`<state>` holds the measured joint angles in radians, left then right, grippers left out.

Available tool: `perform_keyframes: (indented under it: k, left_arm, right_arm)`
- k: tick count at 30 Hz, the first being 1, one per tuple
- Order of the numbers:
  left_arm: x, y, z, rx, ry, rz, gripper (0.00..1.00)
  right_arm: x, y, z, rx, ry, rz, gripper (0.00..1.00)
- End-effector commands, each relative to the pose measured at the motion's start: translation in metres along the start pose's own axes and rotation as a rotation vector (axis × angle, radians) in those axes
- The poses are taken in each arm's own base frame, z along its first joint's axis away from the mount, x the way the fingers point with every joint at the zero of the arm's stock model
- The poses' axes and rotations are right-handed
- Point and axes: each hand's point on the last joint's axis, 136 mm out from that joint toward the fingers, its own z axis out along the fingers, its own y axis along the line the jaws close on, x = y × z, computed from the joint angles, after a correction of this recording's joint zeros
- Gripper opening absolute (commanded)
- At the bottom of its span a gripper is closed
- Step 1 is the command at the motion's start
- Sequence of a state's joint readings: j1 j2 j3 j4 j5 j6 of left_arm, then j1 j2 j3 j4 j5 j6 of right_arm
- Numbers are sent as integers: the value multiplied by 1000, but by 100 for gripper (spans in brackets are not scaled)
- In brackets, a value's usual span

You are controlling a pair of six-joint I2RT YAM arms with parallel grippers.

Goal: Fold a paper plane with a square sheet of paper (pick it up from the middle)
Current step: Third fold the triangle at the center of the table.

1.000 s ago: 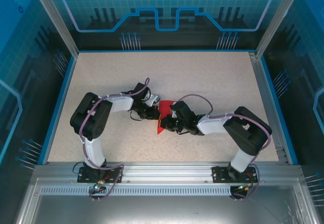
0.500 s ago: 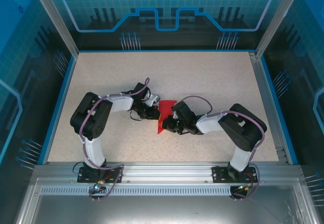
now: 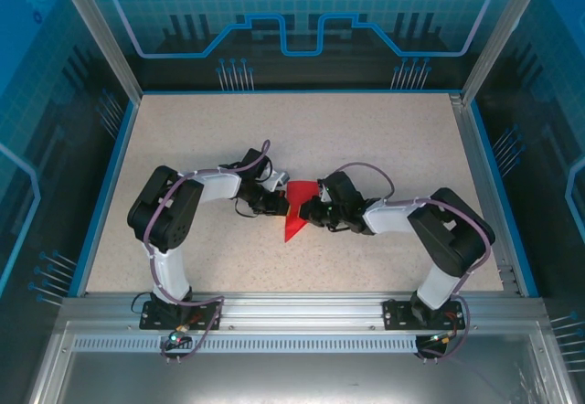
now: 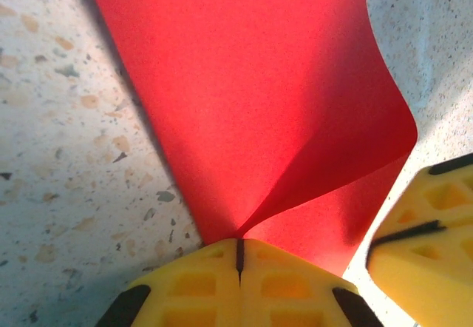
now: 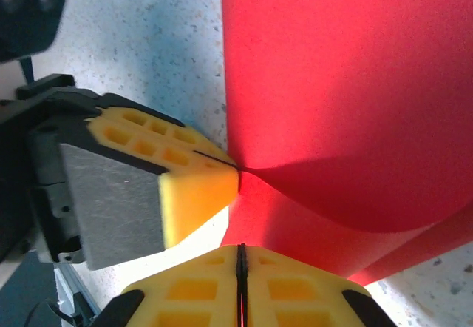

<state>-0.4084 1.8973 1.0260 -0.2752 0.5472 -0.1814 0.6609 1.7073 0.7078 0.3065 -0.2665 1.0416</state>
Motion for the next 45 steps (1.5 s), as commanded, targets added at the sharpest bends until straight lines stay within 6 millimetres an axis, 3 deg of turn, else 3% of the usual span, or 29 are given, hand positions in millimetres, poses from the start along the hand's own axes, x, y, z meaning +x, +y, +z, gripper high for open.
perform_keyframes:
  k: [1, 5, 11, 17, 22, 28, 34, 38, 45]
  left_arm:
    - [19, 17, 9, -46, 73, -34, 0]
    - [18, 16, 10, -43, 74, -34, 0]
    - [18, 16, 10, -45, 76, -32, 0]
    - [19, 16, 10, -45, 77, -33, 0]
    - [19, 17, 9, -47, 77, -32, 0]
    - [18, 16, 9, -44, 78, -32, 0]
    - [19, 16, 9, -45, 79, -30, 0]
    - [19, 16, 9, -44, 78, -28, 0]
    - [20, 16, 9, -45, 80, -31, 0]
  right_arm:
    - [-1, -11, 5, 34, 5, -1, 10]
    - [3, -32, 10, 75, 9, 23, 10]
    - [9, -45, 13, 114, 23, 42, 10]
    - [-7, -15, -7, 47, -18, -1, 11]
    - [-21, -7, -19, -3, -32, -5, 11]
    - [-23, -18, -10, -2, -13, 25, 11]
    - [-16, -54, 0, 105, -9, 73, 10]
    - [-9, -67, 0, 151, 11, 93, 10]
    - [-28, -33, -23, 72, -34, 44, 11]
